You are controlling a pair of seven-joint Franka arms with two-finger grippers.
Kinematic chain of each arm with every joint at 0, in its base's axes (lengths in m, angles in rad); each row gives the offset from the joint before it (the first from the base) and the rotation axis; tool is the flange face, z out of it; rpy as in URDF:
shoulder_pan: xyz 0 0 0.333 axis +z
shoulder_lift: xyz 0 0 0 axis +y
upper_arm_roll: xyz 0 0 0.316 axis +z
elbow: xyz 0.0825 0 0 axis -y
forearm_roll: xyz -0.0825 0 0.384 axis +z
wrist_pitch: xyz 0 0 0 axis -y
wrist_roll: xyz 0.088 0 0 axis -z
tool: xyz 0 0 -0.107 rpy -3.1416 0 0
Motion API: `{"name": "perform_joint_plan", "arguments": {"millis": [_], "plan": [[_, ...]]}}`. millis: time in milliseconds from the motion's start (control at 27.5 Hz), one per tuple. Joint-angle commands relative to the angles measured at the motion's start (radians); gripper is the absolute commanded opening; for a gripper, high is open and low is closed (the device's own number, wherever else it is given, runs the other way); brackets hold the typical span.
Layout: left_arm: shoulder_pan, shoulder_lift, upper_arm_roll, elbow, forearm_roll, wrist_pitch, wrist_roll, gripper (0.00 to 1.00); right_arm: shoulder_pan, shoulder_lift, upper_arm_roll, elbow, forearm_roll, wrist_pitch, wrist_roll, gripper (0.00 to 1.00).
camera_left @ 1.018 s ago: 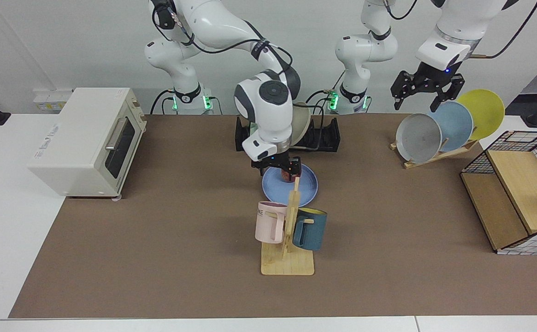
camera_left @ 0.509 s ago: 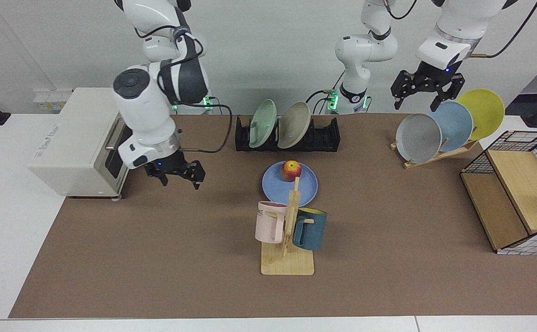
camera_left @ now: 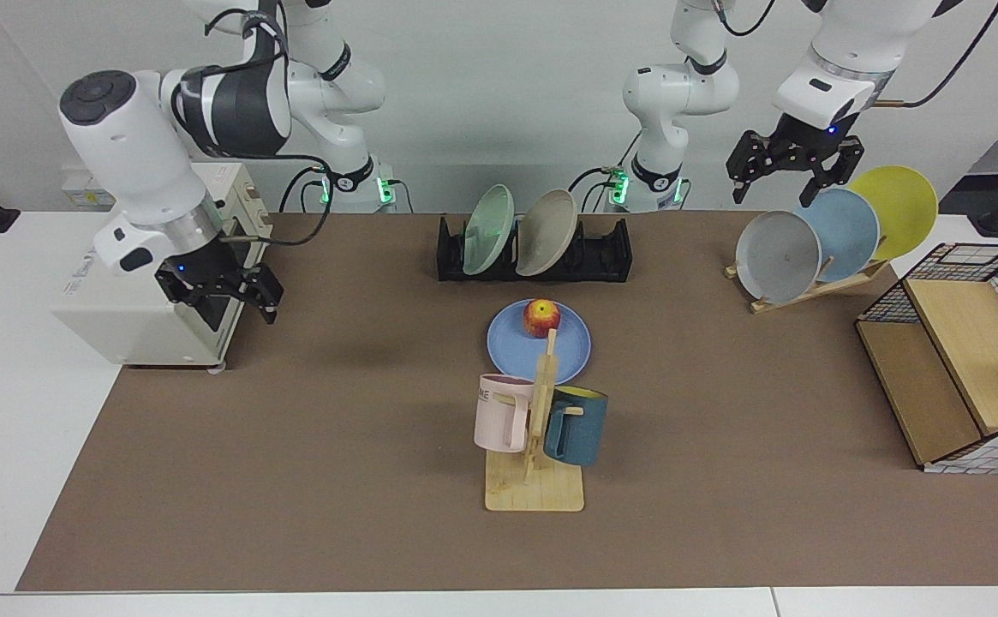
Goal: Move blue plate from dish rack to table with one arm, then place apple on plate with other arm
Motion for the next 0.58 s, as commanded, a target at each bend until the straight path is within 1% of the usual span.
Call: {"name": "perform_joint_plan", "arguments": {"millis": [0,182,545], "plan": [[0.006,-0.001,-0.002,0.018,0.011,-0.024,0.004,1.0,-0.022,-0.121,0.017,-0.048,-0.007,-0.083,-0.023,1.0],[0.006,-0.001,-0.002,0.018,0.011,-0.024,0.004,1.0,-0.008,-0.166,0.016,-0.05,-0.015,-0.16,-0.006,1.0],[0.006,-0.001,-0.002,0.018,0.011,-0.024,0.004,1.0,-0.007,-0.163,0.017,-0.053,-0.016,-0.131,0.022,1.0]]}}
